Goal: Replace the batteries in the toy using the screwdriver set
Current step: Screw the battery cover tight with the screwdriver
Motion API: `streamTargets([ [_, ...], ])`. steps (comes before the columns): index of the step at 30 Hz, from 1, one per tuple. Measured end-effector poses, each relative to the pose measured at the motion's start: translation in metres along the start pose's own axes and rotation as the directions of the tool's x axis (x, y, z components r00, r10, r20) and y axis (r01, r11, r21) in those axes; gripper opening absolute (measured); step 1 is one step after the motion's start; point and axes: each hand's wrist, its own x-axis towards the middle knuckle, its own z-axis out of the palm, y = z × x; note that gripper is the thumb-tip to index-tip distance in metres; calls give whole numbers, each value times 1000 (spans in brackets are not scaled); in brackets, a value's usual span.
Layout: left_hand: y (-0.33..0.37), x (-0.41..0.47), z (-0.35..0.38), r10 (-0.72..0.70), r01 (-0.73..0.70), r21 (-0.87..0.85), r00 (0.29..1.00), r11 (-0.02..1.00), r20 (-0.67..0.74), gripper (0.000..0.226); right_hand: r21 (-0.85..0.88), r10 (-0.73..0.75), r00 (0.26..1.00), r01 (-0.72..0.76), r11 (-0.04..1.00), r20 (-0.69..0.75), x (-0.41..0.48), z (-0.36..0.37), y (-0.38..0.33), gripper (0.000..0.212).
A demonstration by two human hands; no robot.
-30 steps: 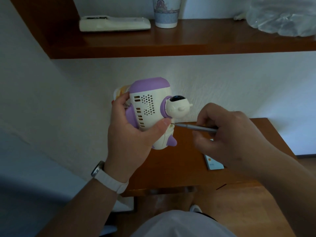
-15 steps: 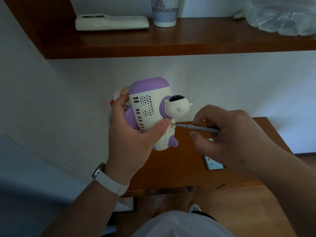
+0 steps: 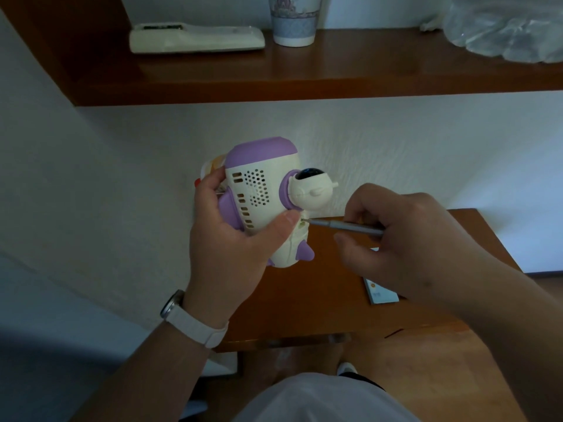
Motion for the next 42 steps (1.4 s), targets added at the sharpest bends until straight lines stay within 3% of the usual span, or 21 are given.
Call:
streamTargets([
  [4,0,2,-1,-6,6,-1,1000,1000,-2,69,-4,-39,999,39,999,10,3,0,0,26],
  [10,-4,6,-4,3,-3,14,1000,1000,-12,84,-25,-42,999,43,999,34,9,1,1,35],
  [17,-3,8,-3,-12,12,-5,1000,1000,2,81,-23,-36,999,36,999,21,12,-2,0,25],
  [24,-6,9,-1,-3,3,24,1000,1000,-4,83,-61,-49,997,52,997,53,16,2,4,37],
  [34,-7,7,2,-45,44,18,999,999,5,74,-35,-35,998,37,999,52,14,1,6,32],
  [42,-10,8,3,-57,56,27,998,998,15,81,-17,-33,998,34,999,58,13,6,10,31],
])
